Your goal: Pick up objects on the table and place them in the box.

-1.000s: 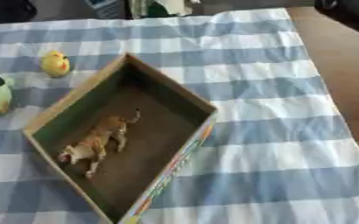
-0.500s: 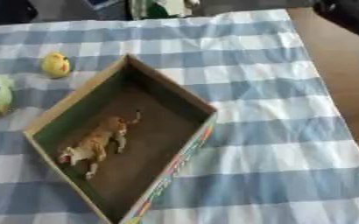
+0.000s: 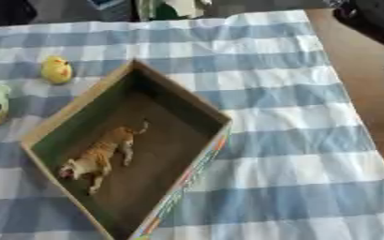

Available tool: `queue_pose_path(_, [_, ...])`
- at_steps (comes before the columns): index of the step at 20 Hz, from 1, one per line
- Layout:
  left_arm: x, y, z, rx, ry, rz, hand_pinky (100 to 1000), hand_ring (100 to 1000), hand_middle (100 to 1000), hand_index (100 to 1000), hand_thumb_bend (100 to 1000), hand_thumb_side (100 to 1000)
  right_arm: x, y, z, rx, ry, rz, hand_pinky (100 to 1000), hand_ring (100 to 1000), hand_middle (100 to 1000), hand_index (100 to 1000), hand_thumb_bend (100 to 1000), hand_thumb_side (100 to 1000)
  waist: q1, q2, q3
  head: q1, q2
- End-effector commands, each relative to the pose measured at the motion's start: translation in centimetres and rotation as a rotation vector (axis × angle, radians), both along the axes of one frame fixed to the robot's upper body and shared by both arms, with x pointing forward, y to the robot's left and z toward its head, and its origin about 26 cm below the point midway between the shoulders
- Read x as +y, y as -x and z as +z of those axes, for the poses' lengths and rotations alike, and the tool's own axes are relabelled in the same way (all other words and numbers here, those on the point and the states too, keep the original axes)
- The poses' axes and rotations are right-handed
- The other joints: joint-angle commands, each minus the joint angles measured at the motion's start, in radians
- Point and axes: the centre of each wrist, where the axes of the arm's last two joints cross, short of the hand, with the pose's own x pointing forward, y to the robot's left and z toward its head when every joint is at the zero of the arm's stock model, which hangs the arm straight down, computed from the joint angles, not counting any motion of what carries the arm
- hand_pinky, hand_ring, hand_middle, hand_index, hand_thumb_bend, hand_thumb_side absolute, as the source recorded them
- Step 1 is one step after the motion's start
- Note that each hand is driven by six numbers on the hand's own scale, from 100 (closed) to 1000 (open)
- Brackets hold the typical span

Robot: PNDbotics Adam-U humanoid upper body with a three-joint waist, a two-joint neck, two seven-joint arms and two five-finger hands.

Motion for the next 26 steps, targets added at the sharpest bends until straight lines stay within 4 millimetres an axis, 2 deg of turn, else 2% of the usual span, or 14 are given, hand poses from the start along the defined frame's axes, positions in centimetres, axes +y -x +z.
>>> queue_pose_path(1, [0.7,0.2,0.9,-0.017,-0.044,0.037,801,920,885,1000,580,829,-0.1,0.6,0.9,-0.034,0.005,-0.006,813,786,620,817,100,580,-0.002,-0.017,-0.001,0.002,-0.013])
queue_pose_path(4, [0.7,0.1,0.5,-0.006,-0.066,0.048,776,901,845,1000,569,815,-0.1,0.6,0.8,-0.032,0.001,-0.006,812,785,617,815,100,578,-0.002,-0.014,-0.001,0.002,-0.014])
queue_pose_path(10, [0.4,0.1,0.2,-0.002,-0.068,0.033,690,778,670,1000,489,763,-0.1,0.6,0.8,-0.025,-0.007,-0.006,812,785,613,813,104,582,-0.002,-0.013,-0.001,0.003,-0.015])
queue_pose_path(14, [-0.3,0.2,0.5,-0.017,-0.060,0.008,631,703,578,982,385,692,-0.1,0.6,0.7,-0.024,-0.012,-0.003,815,788,610,812,100,580,-0.003,-0.013,-0.002,0.004,-0.018])
queue_pose_path(17, [-0.8,0.4,0.6,-0.031,-0.026,-0.023,604,675,553,958,245,586,-0.1,0.6,0.6,-0.021,-0.015,0.000,816,789,609,812,100,580,-0.004,-0.013,-0.002,0.003,-0.017])
queue_pose_path(19, [-1.2,0.5,0.8,-0.045,-0.009,-0.040,595,668,546,941,180,556,-0.1,0.6,0.6,-0.018,-0.017,0.000,816,789,609,813,100,580,-0.004,-0.013,-0.001,0.003,-0.016])
queue_pose_path(20, [-1.3,0.6,0.9,-0.055,-0.005,-0.045,584,658,539,919,123,498,-0.2,0.6,0.6,-0.017,-0.018,-0.001,816,789,608,813,100,580,-0.004,-0.013,-0.002,0.003,-0.016])
queue_pose_path(22, [-1.6,0.7,1.0,-0.072,-0.003,-0.048,564,640,526,892,100,436,-0.2,0.5,0.6,-0.017,-0.020,-0.001,816,789,607,813,100,581,-0.005,-0.013,-0.002,0.004,-0.015])
queue_pose_path(23, [-1.7,0.7,1.0,-0.080,-0.003,-0.049,549,626,517,865,100,358,-0.2,0.5,0.5,-0.016,-0.021,0.000,816,789,607,813,100,582,-0.005,-0.012,-0.002,0.004,-0.016])
queue_pose_path(26, [-2.0,0.8,1.1,-0.098,-0.008,-0.048,520,604,504,845,100,253,-0.3,0.5,0.5,-0.015,-0.022,0.000,817,789,607,813,100,585,-0.005,-0.012,-0.003,0.004,-0.017])
